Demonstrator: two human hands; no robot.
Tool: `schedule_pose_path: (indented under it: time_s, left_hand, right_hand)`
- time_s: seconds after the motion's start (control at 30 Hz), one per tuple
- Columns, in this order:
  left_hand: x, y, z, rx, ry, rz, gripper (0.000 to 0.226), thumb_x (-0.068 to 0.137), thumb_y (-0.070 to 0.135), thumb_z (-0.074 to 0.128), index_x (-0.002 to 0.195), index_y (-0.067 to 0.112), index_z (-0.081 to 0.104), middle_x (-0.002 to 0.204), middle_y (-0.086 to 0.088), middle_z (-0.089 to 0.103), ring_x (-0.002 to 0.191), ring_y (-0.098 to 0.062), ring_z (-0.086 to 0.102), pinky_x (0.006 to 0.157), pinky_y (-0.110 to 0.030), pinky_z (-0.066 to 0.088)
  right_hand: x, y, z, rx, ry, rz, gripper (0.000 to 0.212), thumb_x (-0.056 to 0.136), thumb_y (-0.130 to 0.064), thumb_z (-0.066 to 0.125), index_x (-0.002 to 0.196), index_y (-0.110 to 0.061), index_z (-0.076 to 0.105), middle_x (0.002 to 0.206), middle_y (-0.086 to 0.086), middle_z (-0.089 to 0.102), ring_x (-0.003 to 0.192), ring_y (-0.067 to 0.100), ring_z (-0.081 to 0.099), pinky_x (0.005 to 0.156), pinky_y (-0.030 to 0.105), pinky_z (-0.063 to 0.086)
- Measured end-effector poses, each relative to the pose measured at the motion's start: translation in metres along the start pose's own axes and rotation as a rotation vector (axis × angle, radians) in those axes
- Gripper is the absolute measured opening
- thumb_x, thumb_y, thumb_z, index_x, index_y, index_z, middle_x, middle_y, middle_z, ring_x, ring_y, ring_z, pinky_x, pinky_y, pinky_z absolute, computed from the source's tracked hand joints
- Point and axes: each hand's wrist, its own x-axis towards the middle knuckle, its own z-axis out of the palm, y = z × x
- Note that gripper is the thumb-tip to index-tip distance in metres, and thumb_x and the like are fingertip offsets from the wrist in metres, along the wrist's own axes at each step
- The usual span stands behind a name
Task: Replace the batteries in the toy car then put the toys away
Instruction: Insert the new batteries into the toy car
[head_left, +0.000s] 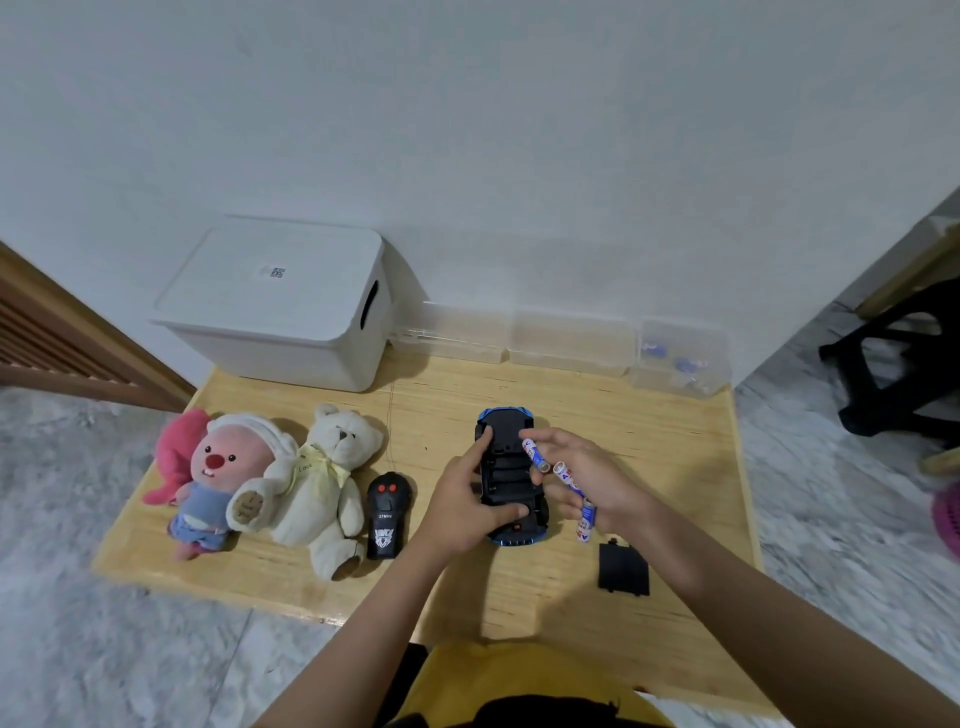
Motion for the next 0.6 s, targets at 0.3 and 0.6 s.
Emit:
schedule_pose_path:
  time_s: [0.3,0.6]
  left_hand:
    - [0.011,0.008,-0.006,0.003,0.002,0.004,0.105,0.061,0.025,0.087,0.145,0.039,0.028,0.13,0.004,0.048,0.112,-0.014,0.055,0.093,-0.034,0.052]
    - [0.022,0.018,-0.006,-0.035,-0.035,0.007,0.103,0.063,0.018,0.087,0.146,0.035,0.028,0.122,0.017,0.054,0.104,0.01,0.054,0.077,-0.007,0.048]
  right_hand:
    - [0.005,-0.011,0.009,-0.471,0.104,-0.223,0.023,0.092,-0.027,0.057,0.113,-0.03,0.045,0.075,0.0,0.074,0.027,0.01,0.035,0.032,0.018,0.031]
    - [0.016,-0.021,0.01,-0.51,0.247,-0.282,0.025,0.083,-0.034,0.069,0.095,-0.032,0.048,0.067,0.002,0.072,0.041,0.013,0.057,0.035,0.021,0.037]
